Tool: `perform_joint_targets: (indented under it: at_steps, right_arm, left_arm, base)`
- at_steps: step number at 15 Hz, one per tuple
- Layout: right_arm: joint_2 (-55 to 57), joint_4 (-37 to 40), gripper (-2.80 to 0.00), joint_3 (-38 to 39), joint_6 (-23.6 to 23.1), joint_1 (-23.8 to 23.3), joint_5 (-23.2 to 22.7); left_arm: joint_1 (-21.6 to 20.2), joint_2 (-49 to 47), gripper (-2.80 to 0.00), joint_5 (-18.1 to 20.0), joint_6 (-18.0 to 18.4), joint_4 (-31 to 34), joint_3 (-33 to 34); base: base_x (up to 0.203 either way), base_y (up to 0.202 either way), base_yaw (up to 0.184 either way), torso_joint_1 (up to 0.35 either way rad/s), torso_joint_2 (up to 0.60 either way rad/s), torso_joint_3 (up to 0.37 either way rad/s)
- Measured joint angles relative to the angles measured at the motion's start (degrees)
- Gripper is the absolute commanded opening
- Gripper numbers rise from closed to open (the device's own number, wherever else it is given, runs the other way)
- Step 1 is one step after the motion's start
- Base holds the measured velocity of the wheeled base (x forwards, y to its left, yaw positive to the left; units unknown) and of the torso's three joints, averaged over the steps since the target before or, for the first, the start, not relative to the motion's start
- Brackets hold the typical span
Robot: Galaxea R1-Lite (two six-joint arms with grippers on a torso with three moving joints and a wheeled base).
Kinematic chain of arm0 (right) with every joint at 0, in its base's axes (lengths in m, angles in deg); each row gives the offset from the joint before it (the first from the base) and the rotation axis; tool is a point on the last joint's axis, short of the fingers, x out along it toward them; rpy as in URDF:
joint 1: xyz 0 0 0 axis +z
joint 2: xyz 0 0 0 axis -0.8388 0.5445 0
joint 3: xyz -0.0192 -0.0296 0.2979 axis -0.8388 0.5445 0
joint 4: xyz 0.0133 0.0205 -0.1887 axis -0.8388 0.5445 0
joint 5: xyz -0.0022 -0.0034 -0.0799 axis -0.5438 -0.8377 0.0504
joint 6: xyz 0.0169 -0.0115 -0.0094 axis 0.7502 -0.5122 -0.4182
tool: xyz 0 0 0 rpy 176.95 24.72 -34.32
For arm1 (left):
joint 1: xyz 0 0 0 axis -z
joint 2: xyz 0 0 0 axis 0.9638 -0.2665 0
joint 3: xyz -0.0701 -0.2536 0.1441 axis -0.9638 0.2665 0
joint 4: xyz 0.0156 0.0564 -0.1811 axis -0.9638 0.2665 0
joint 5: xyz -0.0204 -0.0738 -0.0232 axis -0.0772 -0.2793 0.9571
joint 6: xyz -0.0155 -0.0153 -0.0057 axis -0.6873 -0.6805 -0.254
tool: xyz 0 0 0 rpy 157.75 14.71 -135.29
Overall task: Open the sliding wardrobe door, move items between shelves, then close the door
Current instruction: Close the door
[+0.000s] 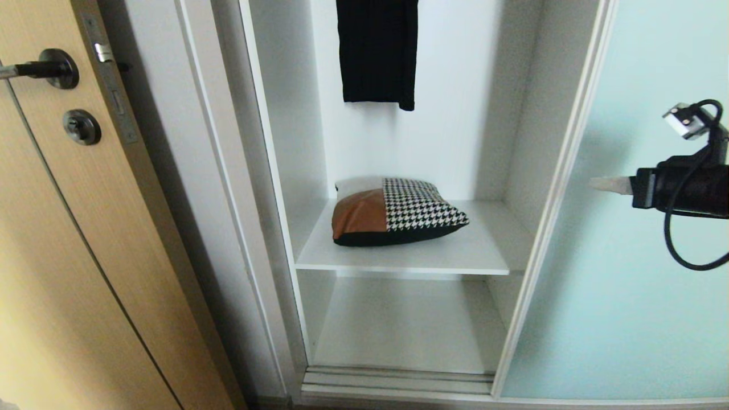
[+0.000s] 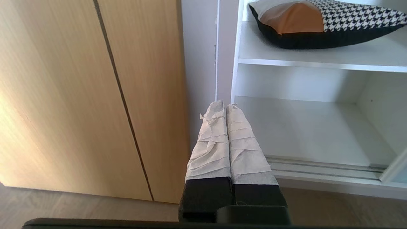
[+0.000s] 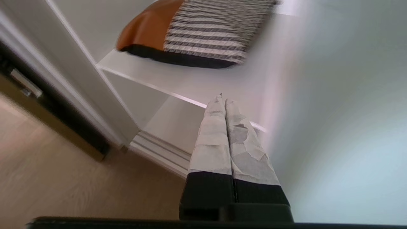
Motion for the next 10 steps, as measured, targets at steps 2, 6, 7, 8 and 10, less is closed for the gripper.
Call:
perform_joint_targets:
  at_steps: [2,6,7,8,10]
  right_arm:
    - [-5.95,0.03,-2.8,4.49,-0.15,-0.89,0.0]
    - [-18.55,0.51,-2.8,13.0,-0.26,-1.65,1.29]
    - [-21.88,0.3,-2.8,15.46,-0.31,-1.51,2.14]
    - [-25.6,0.01,-2.8,18.05,-0.33,-1.25,3.3]
    - [-33.01,0.09,-2.8,23.55,-0.39,-0.06,6.2]
  left_arm:
    - [-0.05,0.0,-2.8,-0.02,-0.03,0.0,0.0]
    - [-0.02,0.0,-2.8,-0.02,-0.01,0.0,0.0]
    - [0.0,0.0,-2.8,-0.02,-0.01,0.0,0.0]
    - [0.0,0.0,-2.8,-0.02,-0.01,0.0,0.0]
    - [-0.05,0.0,-2.8,-0.02,0.01,0.0,0.0]
  base:
    - [0.0,0.0,0.0,0.0,0.0,0.0]
    - [0.0,0.0,0.0,0.0,0.0,0.0]
    - [0.0,0.0,0.0,0.0,0.0,0.0]
    - [0.0,0.0,0.0,0.0,0.0,0.0]
    - [0.0,0.0,0.0,0.0,0.0,0.0]
